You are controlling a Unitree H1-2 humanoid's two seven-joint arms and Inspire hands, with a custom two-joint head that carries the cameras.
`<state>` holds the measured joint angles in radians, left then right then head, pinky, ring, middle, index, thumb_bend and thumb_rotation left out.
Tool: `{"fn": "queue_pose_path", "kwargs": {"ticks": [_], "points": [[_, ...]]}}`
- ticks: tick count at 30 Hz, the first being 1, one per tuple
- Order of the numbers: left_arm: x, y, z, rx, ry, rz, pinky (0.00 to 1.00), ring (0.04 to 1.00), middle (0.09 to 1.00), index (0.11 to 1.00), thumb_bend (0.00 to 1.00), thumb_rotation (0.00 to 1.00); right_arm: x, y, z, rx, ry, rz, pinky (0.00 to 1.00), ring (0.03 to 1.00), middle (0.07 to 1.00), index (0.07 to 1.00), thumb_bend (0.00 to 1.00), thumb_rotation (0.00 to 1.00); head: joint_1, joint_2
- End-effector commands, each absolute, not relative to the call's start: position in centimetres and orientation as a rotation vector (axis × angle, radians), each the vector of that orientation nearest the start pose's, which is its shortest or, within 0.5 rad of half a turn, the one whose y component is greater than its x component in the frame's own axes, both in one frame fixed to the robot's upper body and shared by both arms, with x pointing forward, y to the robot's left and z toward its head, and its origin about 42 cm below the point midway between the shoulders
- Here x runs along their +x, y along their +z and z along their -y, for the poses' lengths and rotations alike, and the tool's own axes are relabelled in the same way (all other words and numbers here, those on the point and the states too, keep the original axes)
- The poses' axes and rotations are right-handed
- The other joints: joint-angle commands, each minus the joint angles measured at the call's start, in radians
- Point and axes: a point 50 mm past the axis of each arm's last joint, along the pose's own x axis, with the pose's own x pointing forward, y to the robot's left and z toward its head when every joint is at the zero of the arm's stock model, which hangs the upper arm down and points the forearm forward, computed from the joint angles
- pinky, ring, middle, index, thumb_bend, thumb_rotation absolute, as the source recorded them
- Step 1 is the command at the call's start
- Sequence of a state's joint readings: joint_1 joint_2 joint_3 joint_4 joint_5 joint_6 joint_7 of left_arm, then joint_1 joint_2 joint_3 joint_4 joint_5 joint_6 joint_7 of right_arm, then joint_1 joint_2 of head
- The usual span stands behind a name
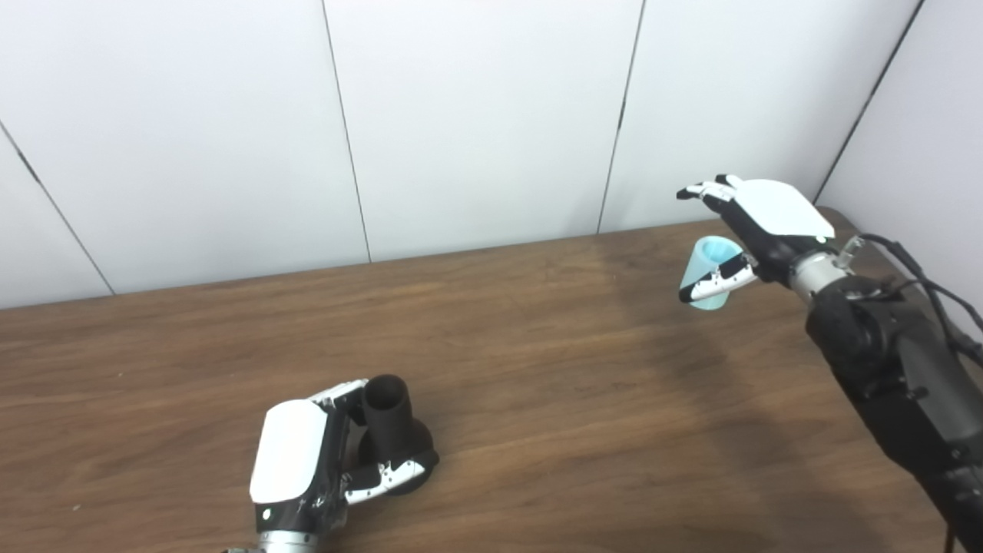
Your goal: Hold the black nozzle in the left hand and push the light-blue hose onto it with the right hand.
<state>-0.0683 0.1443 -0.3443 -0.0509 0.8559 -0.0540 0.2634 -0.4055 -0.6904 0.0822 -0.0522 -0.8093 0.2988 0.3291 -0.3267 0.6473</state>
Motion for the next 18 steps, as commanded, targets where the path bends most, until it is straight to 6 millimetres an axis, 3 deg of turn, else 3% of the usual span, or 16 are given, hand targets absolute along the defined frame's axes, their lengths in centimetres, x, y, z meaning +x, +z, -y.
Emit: {"fn": "queue_pose_path", "kwargs": {"ticks": [1,5,14,18], "points": [[27.6,11.5,-16.6,0.946,-0.126,0.359,0.37,0.496,0.508,0.462,0.48,0.0,40.0,30.4,39.4,-1.502,-0.131,-0.027,0.94,0.968,0.91,0.867,0.8,0.2,-0.003,0.0],[27.7,11.5,-16.8,0.951,-0.127,0.353,0.37,0.496,0.513,0.459,0.48,0.0,41.6,30.0,40.3,-1.508,-0.151,-0.087,0.87,0.937,0.9,0.849,0.86,0.19,-0.007,-0.001],[27.9,11.5,-16.9,0.958,-0.138,0.343,0.37,0.484,0.512,0.462,0.48,0.0,43.4,29.9,41.3,-1.539,-0.147,-0.181,0.87,0.924,0.88,0.851,0.87,0.2,-0.01,-0.002],[28.0,11.6,-16.9,0.963,-0.14,0.341,0.37,0.478,0.509,0.461,0.48,0.0,43.9,29.4,41.8,-1.501,-0.152,-0.216,0.84,0.915,0.884,0.845,0.86,0.15,0.007,0.001]]}}
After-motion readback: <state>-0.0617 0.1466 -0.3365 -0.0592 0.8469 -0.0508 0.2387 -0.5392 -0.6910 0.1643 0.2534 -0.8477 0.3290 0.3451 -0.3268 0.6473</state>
